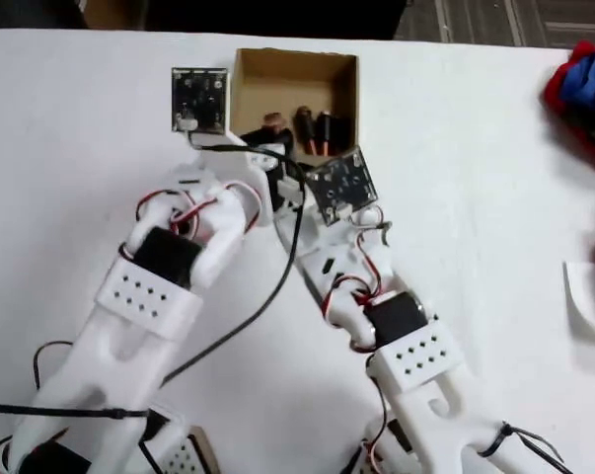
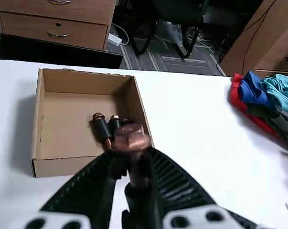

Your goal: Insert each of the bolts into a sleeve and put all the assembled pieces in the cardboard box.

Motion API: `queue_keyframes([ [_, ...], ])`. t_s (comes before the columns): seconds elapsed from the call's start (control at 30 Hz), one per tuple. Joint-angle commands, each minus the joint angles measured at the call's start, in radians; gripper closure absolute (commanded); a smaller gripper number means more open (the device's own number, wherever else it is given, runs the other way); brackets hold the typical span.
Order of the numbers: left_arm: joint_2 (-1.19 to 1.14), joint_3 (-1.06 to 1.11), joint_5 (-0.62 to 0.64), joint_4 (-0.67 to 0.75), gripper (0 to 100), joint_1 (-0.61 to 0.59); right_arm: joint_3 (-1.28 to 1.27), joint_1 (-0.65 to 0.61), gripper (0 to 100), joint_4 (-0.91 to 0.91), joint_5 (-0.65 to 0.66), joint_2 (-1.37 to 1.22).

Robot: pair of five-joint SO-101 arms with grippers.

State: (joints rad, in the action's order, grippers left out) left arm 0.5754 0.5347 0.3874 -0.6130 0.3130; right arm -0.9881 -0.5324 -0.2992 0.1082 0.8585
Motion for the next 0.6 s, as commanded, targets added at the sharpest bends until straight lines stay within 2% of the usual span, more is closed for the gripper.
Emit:
queue_keyframes([
  [0.0,0.009,0.001,-0.011,0.017,97,0.006,0.018,-0.001,97.8,0.025,0.011,0.044],
  [0.1,0.021,-0.013,-0.012,-0.025,94,0.002,0.026,0.001,97.8,0.024,0.011,0.044],
  [0.23,0.097,-0.038,-0.012,-0.106,81,0.0,0.026,0.001,97.8,0.024,0.011,0.044],
  [0.4,0.21,-0.035,-0.081,-0.115,83,-0.054,0.026,-0.001,97.8,0.024,0.011,0.038],
  [0.57,0.308,-0.033,-0.089,-0.117,83,-0.094,0.026,-0.001,97.8,0.024,0.008,0.036],
])
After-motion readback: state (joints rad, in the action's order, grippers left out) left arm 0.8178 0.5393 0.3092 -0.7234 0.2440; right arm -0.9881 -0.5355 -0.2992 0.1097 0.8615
